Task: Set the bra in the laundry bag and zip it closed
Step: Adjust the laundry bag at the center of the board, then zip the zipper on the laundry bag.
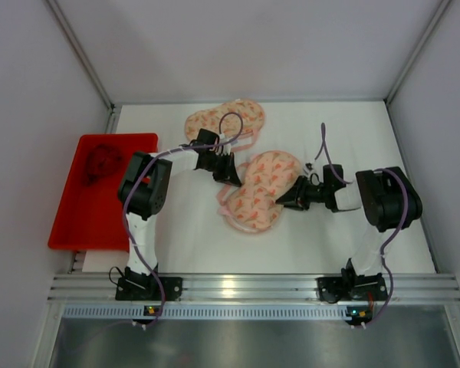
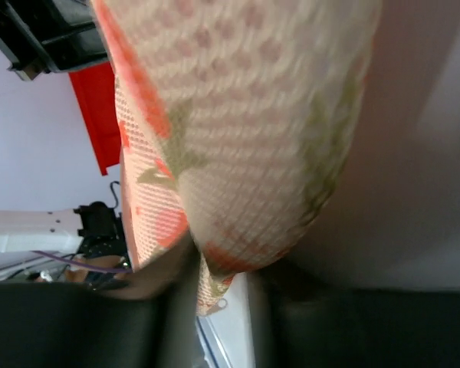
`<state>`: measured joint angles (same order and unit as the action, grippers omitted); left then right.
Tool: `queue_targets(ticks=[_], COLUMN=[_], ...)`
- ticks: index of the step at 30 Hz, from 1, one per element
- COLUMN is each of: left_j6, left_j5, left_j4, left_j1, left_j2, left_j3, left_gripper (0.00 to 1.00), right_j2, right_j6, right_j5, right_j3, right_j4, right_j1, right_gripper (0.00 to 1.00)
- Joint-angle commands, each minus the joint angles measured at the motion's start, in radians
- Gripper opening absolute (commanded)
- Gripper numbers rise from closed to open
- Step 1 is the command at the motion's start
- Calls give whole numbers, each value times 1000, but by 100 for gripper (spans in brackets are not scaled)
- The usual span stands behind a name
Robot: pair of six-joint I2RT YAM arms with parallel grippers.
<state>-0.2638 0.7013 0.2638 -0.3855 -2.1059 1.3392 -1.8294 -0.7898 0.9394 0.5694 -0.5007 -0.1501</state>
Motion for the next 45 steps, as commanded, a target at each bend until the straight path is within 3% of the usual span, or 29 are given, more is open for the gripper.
queue_targets(ticks=[1, 3, 7, 12, 15, 19, 22, 26, 32, 37, 45], left_j6=[51, 57, 142, 308, 503, 878, 1050, 1178, 1276, 1276, 1327], left_j5=[-187, -198, -229, -258, -264, -330, -427, -577, -802, -879, -1074], left_j4=[34, 34, 34, 44, 118, 216, 285, 440, 601, 686, 695], left_j1=[0, 0, 0, -3, -32, -185, -372, -651, -921, -972, -974], left_j2=[-83, -60, 84, 273, 386, 559, 613, 546, 313, 98, -115], left_j3=[-38, -38, -26, -11, -5, -84, -135, -97, 58, 283, 406], left_gripper=[0, 0, 9, 40, 48, 50, 52, 52, 50, 51, 52], right_j2=[-10, 27, 96, 174, 176, 154, 128, 95, 101, 108, 128], right_j6=[-6, 30, 116, 98, 104, 119, 123, 139, 155, 153, 146], right_j5=[-17, -42, -125, -180, -182, -182, -177, -157, -166, -177, -183], right_j3=[6, 33, 107, 158, 190, 216, 225, 253, 265, 256, 241], right_j4=[-21, 83, 335, 491, 550, 591, 588, 622, 634, 630, 625], right_j1=[-13, -6, 0, -6, -9, -12, -16, -16, -19, -20, -20], right_gripper=[14, 2, 0, 0, 0, 0, 0, 0, 0, 0, 0])
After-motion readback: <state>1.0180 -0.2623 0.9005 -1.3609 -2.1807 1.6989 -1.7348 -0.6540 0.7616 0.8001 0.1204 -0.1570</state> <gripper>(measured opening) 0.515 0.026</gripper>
